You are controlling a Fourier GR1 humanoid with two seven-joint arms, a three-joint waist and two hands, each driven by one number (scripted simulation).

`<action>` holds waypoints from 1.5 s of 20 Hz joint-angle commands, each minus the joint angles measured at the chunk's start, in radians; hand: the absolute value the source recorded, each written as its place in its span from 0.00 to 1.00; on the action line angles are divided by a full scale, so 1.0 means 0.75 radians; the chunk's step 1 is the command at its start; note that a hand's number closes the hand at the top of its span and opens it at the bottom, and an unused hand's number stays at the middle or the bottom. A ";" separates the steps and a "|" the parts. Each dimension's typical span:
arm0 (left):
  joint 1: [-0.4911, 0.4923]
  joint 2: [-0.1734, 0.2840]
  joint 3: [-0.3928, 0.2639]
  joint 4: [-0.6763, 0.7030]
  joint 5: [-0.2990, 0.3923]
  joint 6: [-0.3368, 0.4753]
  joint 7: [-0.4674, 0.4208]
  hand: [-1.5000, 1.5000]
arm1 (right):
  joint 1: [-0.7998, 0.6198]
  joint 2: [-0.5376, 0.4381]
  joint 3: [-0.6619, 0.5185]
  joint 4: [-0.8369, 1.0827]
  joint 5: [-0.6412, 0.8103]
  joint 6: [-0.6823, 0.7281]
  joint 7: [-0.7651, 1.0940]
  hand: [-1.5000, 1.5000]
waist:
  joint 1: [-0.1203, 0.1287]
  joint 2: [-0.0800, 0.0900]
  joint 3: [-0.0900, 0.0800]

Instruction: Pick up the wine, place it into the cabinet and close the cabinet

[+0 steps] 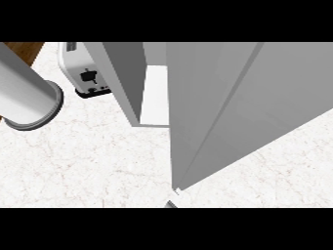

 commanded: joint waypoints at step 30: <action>-0.083 -0.129 0.109 0.009 -0.061 0.013 0.178 0.00 | -1.196 0.214 -0.757 1.621 -0.428 0.098 -0.508 1.00 | -0.002 0.004 0.005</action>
